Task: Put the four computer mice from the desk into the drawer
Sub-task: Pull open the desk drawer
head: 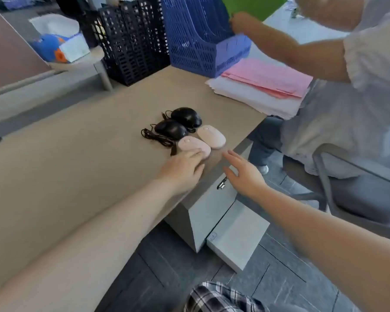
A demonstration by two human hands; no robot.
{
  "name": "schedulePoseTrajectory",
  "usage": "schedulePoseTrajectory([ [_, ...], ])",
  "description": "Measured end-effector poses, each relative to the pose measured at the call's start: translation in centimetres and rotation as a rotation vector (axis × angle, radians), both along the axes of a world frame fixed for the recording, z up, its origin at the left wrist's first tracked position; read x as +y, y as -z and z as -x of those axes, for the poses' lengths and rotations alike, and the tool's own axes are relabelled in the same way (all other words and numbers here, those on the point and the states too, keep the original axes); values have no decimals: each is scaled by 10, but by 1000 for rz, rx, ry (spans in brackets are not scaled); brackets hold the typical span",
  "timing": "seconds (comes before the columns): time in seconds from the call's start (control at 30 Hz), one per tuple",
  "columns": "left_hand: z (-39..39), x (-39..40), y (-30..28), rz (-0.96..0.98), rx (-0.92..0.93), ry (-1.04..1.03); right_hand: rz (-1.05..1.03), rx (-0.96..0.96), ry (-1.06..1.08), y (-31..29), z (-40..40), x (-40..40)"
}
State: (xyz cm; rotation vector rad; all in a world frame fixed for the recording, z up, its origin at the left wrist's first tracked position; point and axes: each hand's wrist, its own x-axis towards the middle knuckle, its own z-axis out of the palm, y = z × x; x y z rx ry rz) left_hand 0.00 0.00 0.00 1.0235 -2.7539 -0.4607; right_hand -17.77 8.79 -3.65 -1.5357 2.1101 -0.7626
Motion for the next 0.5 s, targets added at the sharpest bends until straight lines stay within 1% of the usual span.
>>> schedulePoseTrajectory([
  [0.1, 4, 10, 23, 49, 49, 2, -34, 28, 1, 34, 5, 12],
  [0.23, 4, 26, 46, 63, 85, -20, -85, -3, -13, 76, 11, 25],
  [0.5, 4, 29, 52, 96, 21, -61, -247, -184, 82, 113, 16, 11],
])
